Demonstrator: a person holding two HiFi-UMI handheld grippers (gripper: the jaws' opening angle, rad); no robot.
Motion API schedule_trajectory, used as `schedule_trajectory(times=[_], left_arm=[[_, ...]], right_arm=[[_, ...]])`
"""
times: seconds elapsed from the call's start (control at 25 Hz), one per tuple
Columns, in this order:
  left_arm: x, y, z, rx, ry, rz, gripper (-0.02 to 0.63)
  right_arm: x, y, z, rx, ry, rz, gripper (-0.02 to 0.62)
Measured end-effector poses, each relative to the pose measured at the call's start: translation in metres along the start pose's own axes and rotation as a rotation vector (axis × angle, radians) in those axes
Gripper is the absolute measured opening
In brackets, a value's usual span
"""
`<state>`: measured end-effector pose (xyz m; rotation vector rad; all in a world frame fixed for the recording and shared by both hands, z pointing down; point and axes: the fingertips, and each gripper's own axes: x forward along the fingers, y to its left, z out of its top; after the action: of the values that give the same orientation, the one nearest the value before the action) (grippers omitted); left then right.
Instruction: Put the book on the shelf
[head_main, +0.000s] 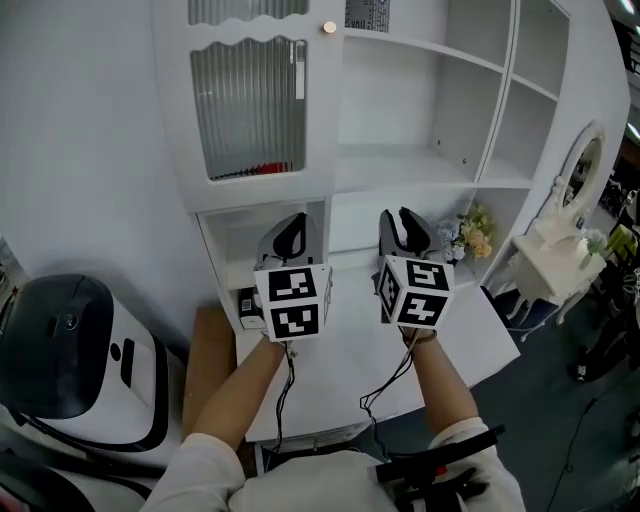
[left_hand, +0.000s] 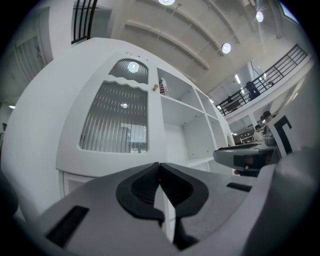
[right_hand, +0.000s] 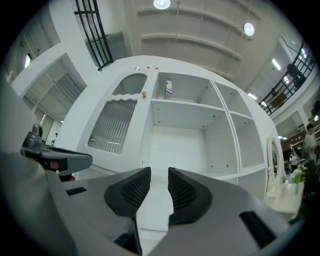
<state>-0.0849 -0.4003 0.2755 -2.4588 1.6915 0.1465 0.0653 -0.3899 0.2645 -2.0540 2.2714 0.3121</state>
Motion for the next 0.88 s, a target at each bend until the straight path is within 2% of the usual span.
schedule_trajectory(times=[0.16, 0.36, 0.48, 0.68, 0.88], left_arm=[[0.001, -0.007, -0.009, 0.007, -0.016, -0.010, 0.008], [0.001, -0.019, -0.015, 0.021, -0.028, -0.030, 0.008], [0.000, -0.025, -0.020, 0.032, -0.031, -0.017, 0.008], [0.003, -0.037, -0.035, -0.011, -0.003, -0.011, 0.008], [0.000, -0.059, -0.049, -0.047, 0.015, 0.022, 0.008]], right_arm=[[-0.005, -0.008, -0.018, -0.011, 0.023, -0.030, 0.083], [-0.009, -0.026, -0.032, -0.008, 0.045, -0.062, 0.054], [-0.011, -0.036, -0.039, 0.007, 0.042, -0.059, 0.038], [-0.015, -0.055, -0.048, 0.036, 0.039, -0.037, 0.028], [-0.025, -0.070, -0.055, -0.032, 0.030, -0.008, 0.026]])
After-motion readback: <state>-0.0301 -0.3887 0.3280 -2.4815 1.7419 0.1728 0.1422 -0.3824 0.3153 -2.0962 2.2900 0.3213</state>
